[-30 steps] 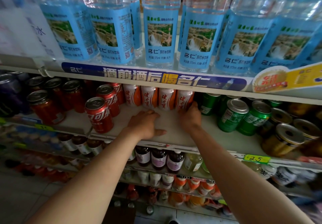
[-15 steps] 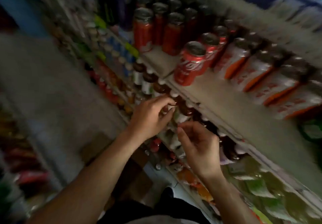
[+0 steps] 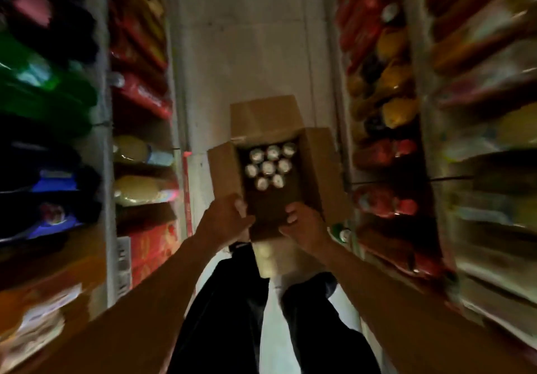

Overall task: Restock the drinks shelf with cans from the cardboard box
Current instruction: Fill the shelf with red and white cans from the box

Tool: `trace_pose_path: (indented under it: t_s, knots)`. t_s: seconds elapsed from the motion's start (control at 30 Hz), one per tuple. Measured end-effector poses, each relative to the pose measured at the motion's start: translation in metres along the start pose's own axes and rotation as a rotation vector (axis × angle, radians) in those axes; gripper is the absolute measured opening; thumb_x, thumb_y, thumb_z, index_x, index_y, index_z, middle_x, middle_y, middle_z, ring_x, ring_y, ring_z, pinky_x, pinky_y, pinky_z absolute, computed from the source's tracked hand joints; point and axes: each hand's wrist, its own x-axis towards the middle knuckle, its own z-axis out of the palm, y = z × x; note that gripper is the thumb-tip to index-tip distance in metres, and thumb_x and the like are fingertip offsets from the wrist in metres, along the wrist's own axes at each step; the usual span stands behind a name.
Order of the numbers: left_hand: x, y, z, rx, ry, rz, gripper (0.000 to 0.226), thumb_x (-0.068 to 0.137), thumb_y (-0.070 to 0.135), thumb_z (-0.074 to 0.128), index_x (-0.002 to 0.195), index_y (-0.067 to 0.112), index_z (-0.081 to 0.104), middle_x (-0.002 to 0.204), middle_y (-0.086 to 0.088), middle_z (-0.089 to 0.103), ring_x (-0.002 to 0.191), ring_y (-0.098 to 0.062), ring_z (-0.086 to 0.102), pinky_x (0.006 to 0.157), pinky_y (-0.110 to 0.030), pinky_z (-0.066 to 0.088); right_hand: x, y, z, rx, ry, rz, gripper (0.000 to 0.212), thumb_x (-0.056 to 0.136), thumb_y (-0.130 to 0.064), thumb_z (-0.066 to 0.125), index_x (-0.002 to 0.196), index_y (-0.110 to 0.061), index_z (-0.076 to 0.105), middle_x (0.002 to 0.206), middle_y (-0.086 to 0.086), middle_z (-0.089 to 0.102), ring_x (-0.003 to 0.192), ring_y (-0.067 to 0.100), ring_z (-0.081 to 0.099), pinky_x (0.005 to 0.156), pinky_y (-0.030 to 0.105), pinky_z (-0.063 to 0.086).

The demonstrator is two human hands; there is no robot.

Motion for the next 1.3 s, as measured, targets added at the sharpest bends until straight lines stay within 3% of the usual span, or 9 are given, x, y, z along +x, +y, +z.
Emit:
trace_pose_path:
  t_s: [0.13,0.3,0.47,0.6,0.8,0.9,1.0,1.2,1.3]
  knots:
    - [0.076,-0.028,0.032,-0.017,-0.042,0.048,0.038,0.073,0.038,0.078,0.101,0.015,0.066,0.094,-0.003,0.07,0.093,-0.018,0.066,0.087,-0.032,0.051,0.114,0.025,0.037,-0.043,0.034,0.058,0.046,0.079,-0.012,0.079,0.118,-0.003,0.057,0.09,0.006,0.06,0.094,0.024,0.064,0.08,0.029,0.046]
    - [0.152,-0.05,0.06,-0.011,-0.032,0.136,0.029,0.081,0.033,0.074,0.106,0.022,0.065,0.084,0.007,0.067,0.083,-0.011,0.063,0.077,-0.024,0.045,0.225,0.07,0.079,-0.073,0.208,-0.015,0.068,0.07,-0.014,0.082,0.132,-0.013,0.055,0.127,0.007,0.065,0.12,0.023,0.059,0.102,0.032,0.046]
    - [0.184,-0.082,0.08,-0.017,-0.046,0.147,0.03,0.083,0.034,0.073,0.11,0.025,0.063,0.085,0.009,0.065,0.079,-0.008,0.062,0.08,-0.028,0.05,0.297,0.12,0.111,-0.157,0.272,-0.029,0.079,0.068,-0.027,0.08,0.138,-0.017,0.047,0.14,0.01,0.053,0.13,0.03,0.05,0.109,0.043,0.04]
    - [0.189,-0.103,0.091,-0.073,-0.035,0.167,0.028,0.083,0.035,0.072,0.108,0.03,0.063,0.083,0.012,0.066,0.073,-0.003,0.061,0.078,-0.031,0.053,0.328,0.129,0.124,-0.128,0.406,-0.045,0.073,0.066,-0.04,0.055,0.135,-0.026,0.039,0.136,0.013,0.051,0.124,0.033,0.052,0.102,0.048,0.044]
    - [0.196,-0.11,0.097,0.015,0.012,0.194,0.026,0.084,0.041,0.069,0.108,0.037,0.059,0.084,0.018,0.067,0.061,0.009,0.055,0.069,-0.009,0.037,0.341,0.125,0.138,-0.141,0.453,-0.003,0.085,0.065,-0.04,0.071,0.137,-0.032,0.026,0.131,0.012,0.053,0.115,0.036,0.057,0.092,0.051,0.05]
    - [0.199,-0.104,0.099,0.125,0.051,0.181,0.028,0.084,0.042,0.068,0.11,0.036,0.059,0.088,0.018,0.067,0.067,0.009,0.053,0.071,-0.006,0.033,0.329,0.122,0.134,-0.061,0.448,0.025,0.087,0.065,-0.042,0.067,0.14,-0.031,0.025,0.13,0.012,0.058,0.113,0.035,0.061,0.092,0.05,0.051]
    - [0.19,-0.086,0.103,-0.007,0.032,0.132,0.045,0.079,0.032,0.076,0.119,0.026,0.056,0.095,0.011,0.064,0.084,-0.007,0.061,0.081,-0.027,0.048,0.285,0.111,0.11,0.047,0.471,0.018,0.074,0.073,-0.028,0.078,0.137,-0.023,0.04,0.126,0.01,0.064,0.113,0.032,0.062,0.093,0.04,0.052]
    - [0.134,-0.011,0.08,0.03,-0.129,0.309,0.112,0.054,0.028,0.092,0.148,0.021,0.031,0.145,-0.001,0.042,0.133,-0.02,0.042,0.11,-0.041,0.039,0.131,0.047,0.009,0.213,0.44,-0.167,0.016,0.073,-0.034,0.079,0.078,-0.03,0.065,0.066,-0.017,0.063,0.063,-0.003,0.059,0.06,0.026,0.046]
    - [0.073,0.062,0.037,0.111,-0.206,0.449,0.116,0.051,0.03,0.094,0.148,0.02,0.032,0.146,-0.001,0.042,0.131,-0.018,0.041,0.108,-0.025,0.031,0.022,-0.008,-0.061,0.267,0.473,-0.233,0.005,0.08,-0.032,0.074,0.078,-0.027,0.072,0.064,-0.009,0.068,0.063,0.002,0.064,0.058,0.027,0.051]
